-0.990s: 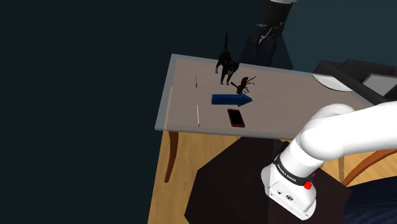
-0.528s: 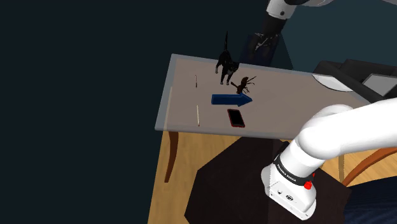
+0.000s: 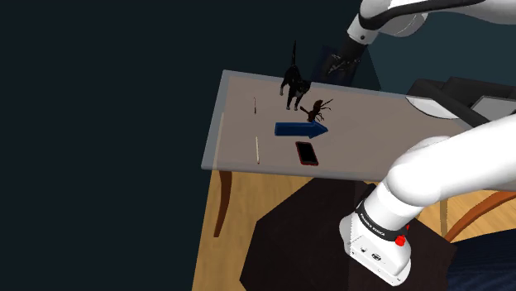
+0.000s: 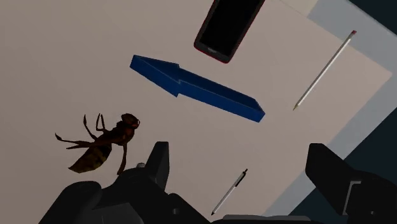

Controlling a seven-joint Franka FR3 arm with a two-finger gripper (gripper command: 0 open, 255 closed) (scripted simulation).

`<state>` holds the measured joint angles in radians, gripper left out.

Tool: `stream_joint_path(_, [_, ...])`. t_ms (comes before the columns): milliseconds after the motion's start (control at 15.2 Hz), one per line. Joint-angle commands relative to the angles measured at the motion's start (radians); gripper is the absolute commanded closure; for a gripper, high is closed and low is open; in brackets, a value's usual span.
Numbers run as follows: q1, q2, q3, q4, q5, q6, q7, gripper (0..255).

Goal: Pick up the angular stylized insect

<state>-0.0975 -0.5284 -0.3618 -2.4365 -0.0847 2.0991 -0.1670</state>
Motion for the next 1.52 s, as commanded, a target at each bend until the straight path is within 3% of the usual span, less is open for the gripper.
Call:
stream_joint_path(0, [0.004, 0.056, -0.055, 0.007, 0.031, 0.070, -0.043, 0])
stream_joint_path(264, [0.034, 0.180, -0.168, 0.036, 0.136, 0.190, -0.147, 0])
stream_joint_path(462, [0.072, 0.288, -0.258, 0.075, 0.265, 0.260, -0.257, 0])
stream_joint_path(726, [0.122, 0.466, -0.370, 0.155, 0.525, 0.303, -0.459, 0])
stream_joint_path(858, [0.119, 0.570, -0.399, 0.209, 0.683, 0.291, -0.573, 0])
stream_joint_path(1122, [0.030, 0.775, -0.379, 0.334, 0.962, 0.227, -0.755, 0])
stream_joint_path(1452, [-0.130, 0.995, -0.301, 0.504, 1.197, 0.141, -0.871, 0])
